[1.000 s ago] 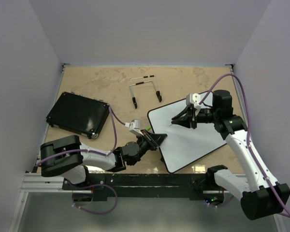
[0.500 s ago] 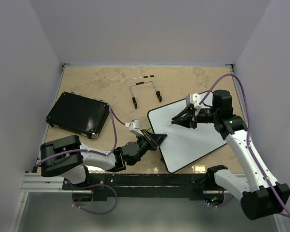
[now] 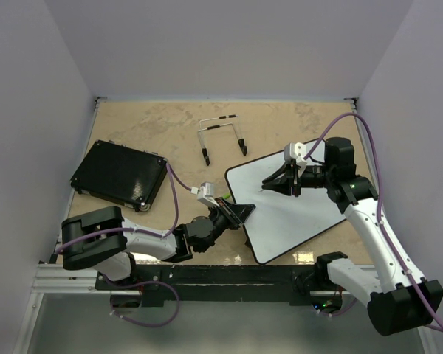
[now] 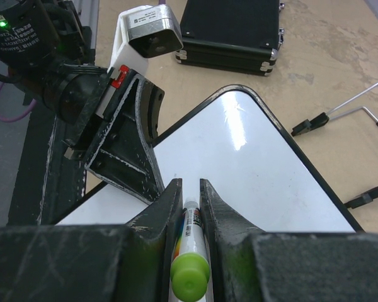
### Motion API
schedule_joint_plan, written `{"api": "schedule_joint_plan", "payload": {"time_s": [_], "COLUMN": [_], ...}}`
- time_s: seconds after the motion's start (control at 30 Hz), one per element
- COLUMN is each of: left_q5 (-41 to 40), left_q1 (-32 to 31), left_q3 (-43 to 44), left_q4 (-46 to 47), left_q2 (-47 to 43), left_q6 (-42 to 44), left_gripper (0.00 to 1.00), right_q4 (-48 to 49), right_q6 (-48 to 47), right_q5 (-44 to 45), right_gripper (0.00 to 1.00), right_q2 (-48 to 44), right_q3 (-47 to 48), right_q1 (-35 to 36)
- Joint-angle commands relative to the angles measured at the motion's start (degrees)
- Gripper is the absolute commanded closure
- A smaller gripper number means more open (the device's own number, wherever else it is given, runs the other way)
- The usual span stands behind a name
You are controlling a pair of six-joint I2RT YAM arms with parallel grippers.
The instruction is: Write a sentence on the whiteboard
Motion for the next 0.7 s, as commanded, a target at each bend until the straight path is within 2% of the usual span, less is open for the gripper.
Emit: {"api": "schedule_joint_plan", "payload": {"time_s": [0.0,0.67], "left_q5": [-0.19,-0.27], "left_q1": [-0.49,-0.57], "left_q3": [0.77,0.33], "left_q4": [0.19,0.63], "left_q2": [-0.48,-0.21], "left_q6": [5.33,4.71], "left_gripper": [1.00,1.00], "right_q4": [1.03,1.21], "right_q6": [-0.79,-0.88], "right_q5": [-1.24,-1.41], "right_gripper": [1.00,1.00], "right_q2": [-0.46,-0.37], "right_q3": [-0.37,-0.46], "right_q1": [-0.28,-0.28]}}
